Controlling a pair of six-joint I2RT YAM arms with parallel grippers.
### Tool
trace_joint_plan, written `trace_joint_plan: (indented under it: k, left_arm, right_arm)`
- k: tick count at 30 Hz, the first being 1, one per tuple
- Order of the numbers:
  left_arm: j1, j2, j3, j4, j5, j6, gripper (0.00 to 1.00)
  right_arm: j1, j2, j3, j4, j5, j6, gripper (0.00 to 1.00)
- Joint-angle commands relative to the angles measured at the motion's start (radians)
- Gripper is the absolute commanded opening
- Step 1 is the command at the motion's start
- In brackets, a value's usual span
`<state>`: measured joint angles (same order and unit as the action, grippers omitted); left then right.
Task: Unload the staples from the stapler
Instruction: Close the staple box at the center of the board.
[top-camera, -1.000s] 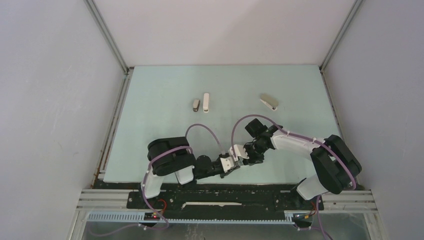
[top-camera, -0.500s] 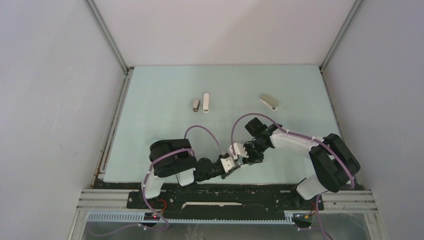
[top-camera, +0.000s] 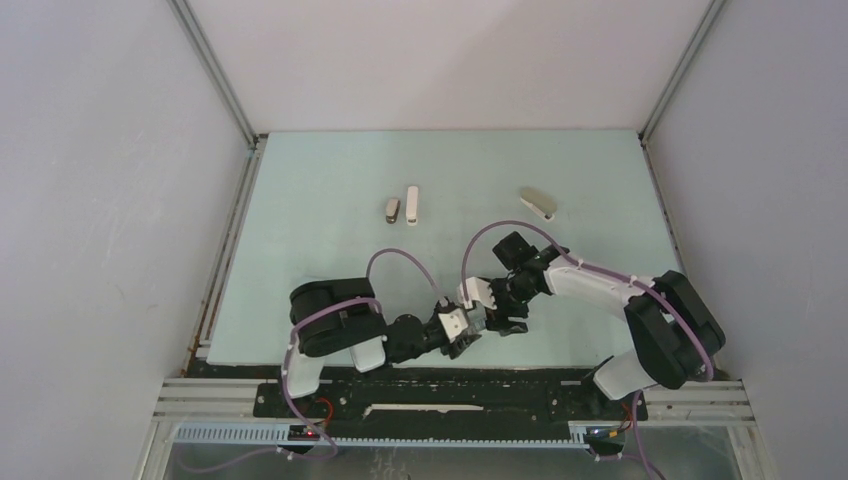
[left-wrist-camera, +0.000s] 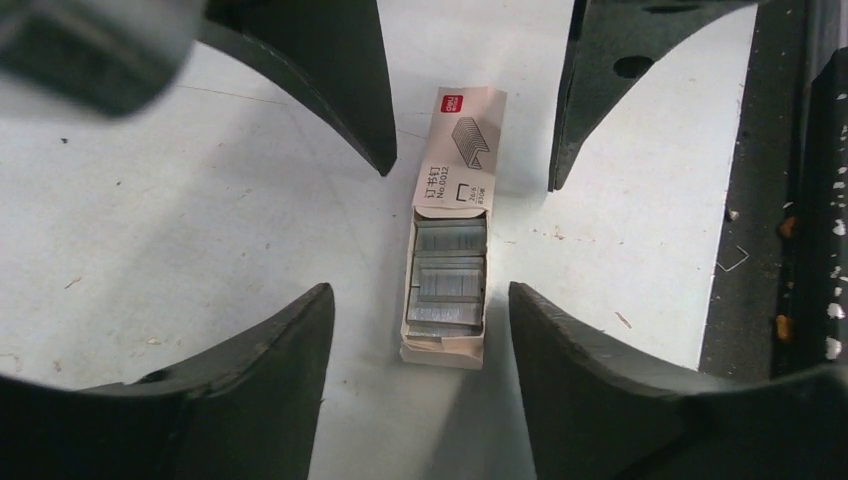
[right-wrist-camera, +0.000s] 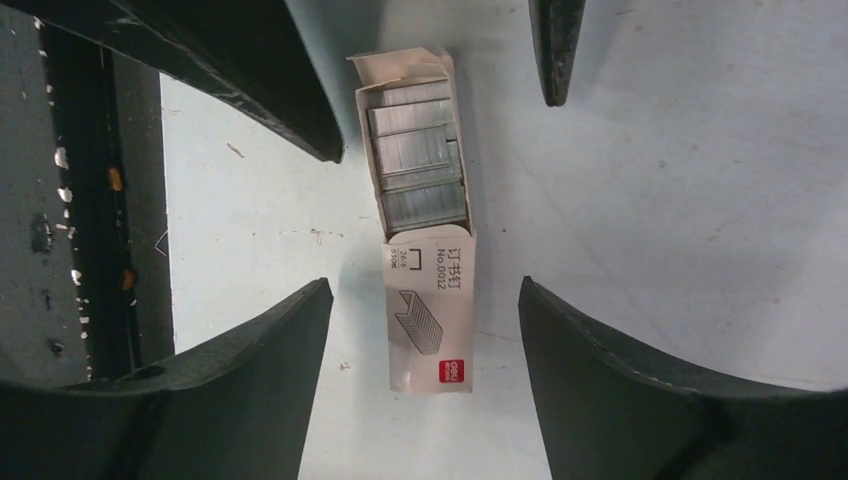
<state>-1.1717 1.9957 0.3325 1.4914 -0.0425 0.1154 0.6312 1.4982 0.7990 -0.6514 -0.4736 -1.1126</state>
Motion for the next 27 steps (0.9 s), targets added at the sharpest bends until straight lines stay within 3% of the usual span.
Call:
trace_joint_plan:
  k: [1, 10, 11, 16, 18, 22, 27]
  left_arm:
    - [-0.01, -0.112, -0.043, 0.001, -0.042, 0.01, 0.73]
    - [-0.01, -0.321, -0.146, 0.0, -0.121, -0.104, 0.8]
    - [-0.009, -0.339, -0.159, 0.0, -0.126, -0.156, 0.8]
    - [-0.01, -0.377, -0.225, -0.001, -0.142, -0.358, 0.78]
    - [-0.01, -0.375, -0.245, -0.002, -0.13, -0.407, 0.69]
    - [-0.009, -0.345, -0.263, -0.003, -0.123, -0.473, 0.41]
    - [-0.01, -0.298, -0.215, -0.059, -0.071, -0.524, 0.3]
  right_arm:
    - [-0.027, -0.087, 0.022, 0.016, -0.027, 0.054, 0.8]
    - [-0.149, -0.193, 0.022, -0.039, -0.111, 0.047, 0.77]
    - [-0.165, -0.201, 0.022, -0.049, -0.123, 0.045, 0.74]
    - [-0.213, -0.179, 0.02, -0.091, -0.116, 0.032, 0.39]
    - [-0.214, -0.157, 0.011, -0.089, -0.093, 0.028, 0.34]
    - [-0.206, -0.11, 0.003, -0.071, -0.046, 0.034, 0.28]
    - [-0.18, -0.059, 0.003, -0.057, 0.027, 0.046, 0.24]
